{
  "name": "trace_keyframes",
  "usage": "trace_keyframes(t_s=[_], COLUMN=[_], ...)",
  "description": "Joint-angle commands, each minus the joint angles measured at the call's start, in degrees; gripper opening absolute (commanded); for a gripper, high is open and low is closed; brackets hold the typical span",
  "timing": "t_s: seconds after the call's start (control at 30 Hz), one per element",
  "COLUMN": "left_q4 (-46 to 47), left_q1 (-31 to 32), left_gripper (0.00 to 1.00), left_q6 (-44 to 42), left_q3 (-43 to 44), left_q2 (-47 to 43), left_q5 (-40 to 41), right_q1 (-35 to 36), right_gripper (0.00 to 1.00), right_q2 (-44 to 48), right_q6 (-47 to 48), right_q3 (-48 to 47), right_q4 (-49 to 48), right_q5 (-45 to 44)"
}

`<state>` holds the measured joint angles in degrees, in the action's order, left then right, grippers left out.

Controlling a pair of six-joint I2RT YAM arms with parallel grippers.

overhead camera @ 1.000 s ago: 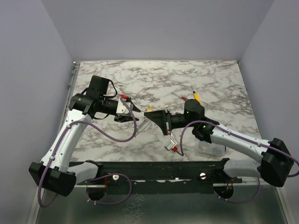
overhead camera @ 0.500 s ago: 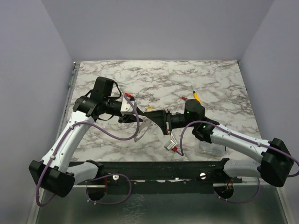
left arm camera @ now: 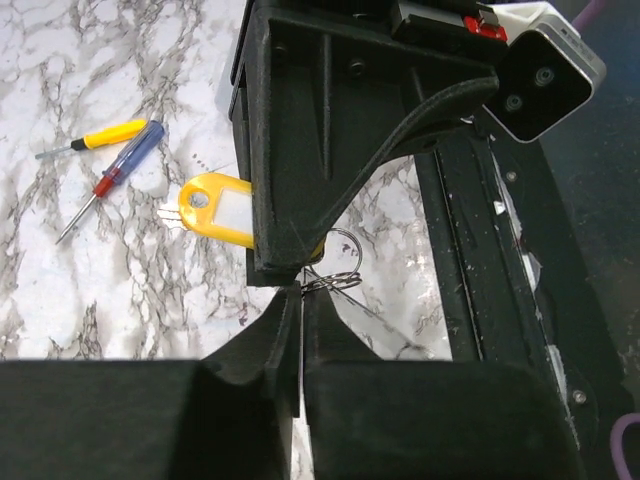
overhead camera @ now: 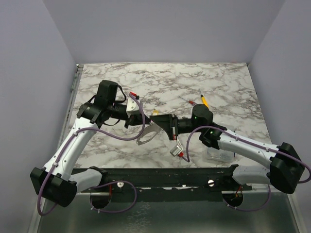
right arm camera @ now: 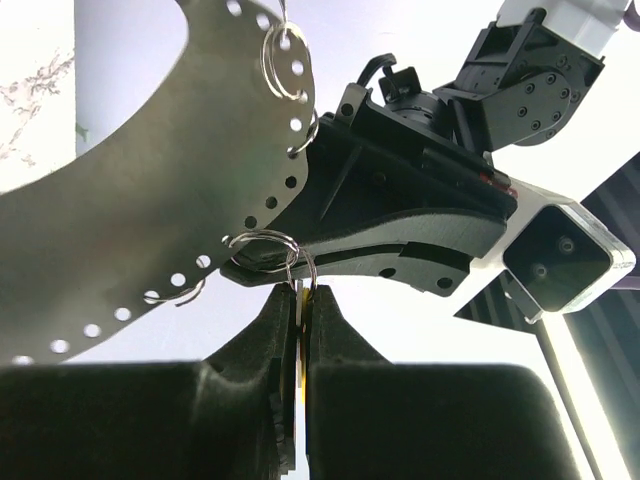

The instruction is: Remove the keys from the keyring

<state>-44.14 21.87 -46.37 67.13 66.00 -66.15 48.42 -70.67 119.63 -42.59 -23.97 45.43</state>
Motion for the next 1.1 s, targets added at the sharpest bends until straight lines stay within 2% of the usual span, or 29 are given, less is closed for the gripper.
trace_keyframes(t_s=[0.0,0.1,0.33,0.57,0.83,1.07], left_q4=[4.14,10.37,40.86,62.7,71.07,67.93], left_q1=[0.19,-0.23,-1.39,-1.7,-1.74,-1.74], left_gripper=[0.0,0.0,0.0,0.0,0.0,0.0], left_q6=[6.51,15.88,59.21,91.66,109.2,112.61], left_q3=[-1.76,-4.09,-13.22,-19.22,-23.97,-28.03], left_q2=[-2.13,-3.46,-6.69,-5.56,-6.02,-8.97], left_q5=[-1.69,1.09,7.55,9.51,12.76,13.08], right_q1=[0.36,0.36,0.36,0.36,0.36,0.36], right_gripper=[0.01,0.01,0.01,0.01,0.01,0.01], right_q2=[0.3,0.85,2.47,3.0,3.05,2.48], right_q6=[17.52,16.6,15.72,15.17,14.89,13.83], right_q3=[0.8,1.34,3.37,4.57,5.73,5.12], right_q4=[-3.5,-4.27,-5.29,-6.29,-8.45,-10.14], right_q5=[-1.71,-2.94,-5.21,-6.47,-9.22,-13.56])
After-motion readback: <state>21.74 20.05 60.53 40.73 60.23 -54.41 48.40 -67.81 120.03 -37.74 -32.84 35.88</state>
